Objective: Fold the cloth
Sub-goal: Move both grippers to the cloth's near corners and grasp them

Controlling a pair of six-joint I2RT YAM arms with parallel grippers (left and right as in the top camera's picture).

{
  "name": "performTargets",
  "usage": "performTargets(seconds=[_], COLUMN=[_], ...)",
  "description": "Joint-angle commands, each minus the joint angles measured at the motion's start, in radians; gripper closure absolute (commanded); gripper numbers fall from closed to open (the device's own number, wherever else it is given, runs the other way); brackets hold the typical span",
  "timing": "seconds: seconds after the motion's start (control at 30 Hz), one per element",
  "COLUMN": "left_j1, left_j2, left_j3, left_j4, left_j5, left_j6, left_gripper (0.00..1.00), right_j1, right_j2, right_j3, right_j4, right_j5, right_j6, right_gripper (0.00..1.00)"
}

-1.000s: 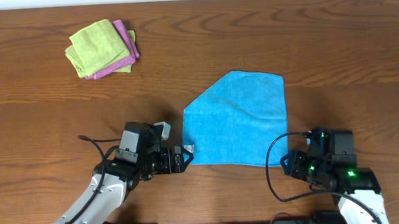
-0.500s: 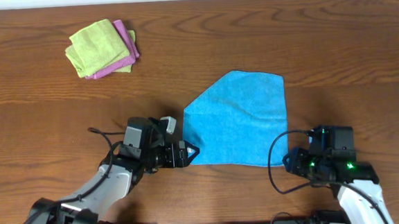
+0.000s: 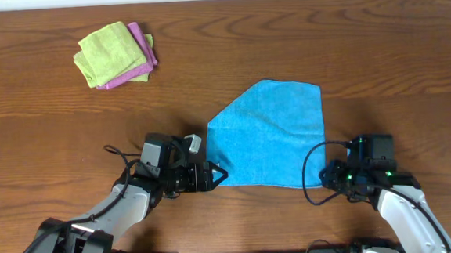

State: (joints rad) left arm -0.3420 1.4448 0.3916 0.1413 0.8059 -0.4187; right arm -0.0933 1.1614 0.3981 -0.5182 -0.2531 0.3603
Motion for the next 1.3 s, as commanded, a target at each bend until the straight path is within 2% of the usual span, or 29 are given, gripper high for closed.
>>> performTargets(seconds=[0.0,0.17,0.37,0.57,0.83,1.0,1.17,1.27], left_j1=[0.002,0.002,0.002,0.002,0.002,0.002,0.002,0.002], left_j2=[0.013,0.013,0.013,0.013,0.013,0.013,0.014,0.020], left_j3=[-0.005,-0.005,-0.005,-0.004,-0.002,-0.002,-0.002,-0.002], left_j4=[-0.008,-0.009,-0.006,-0.005,0.006,0.014,0.024,0.040], left_j5=[-0.003,-0.005,-0.028,-0.027,-0.027,-0.028,-0.056,-0.055], left_j6=[-0.004,-0.006,-0.034,-0.035,-0.035,-0.035,-0.033,-0.030], left_gripper=[0.19,0.21,0.22,0.23,0.23,0.23,0.24,0.25], right_j1=[-0.006,-0.005,-0.005,-0.005,-0.005,-0.005,-0.005,-0.005], right_j2=[0.036,0.096,0.127,0.127,0.127,0.127,0.127,0.127], right_j3=[-0.002,-0.002,-0.002,-0.002,0.010,0.043,0.050,0.047], right_j4=[0.020,0.084,0.082,0.023,-0.004,-0.084,-0.086,-0.055], right_j5=[0.012,-0.080,-0.149,-0.146,-0.012,0.055,0.052,-0.013], right_j6=[0.028,0.029,0.028,0.025,0.021,0.029,0.034,0.051], right_gripper=[0.60,0.60,0.63,0.64,0.65,0.66,0.66,0.66])
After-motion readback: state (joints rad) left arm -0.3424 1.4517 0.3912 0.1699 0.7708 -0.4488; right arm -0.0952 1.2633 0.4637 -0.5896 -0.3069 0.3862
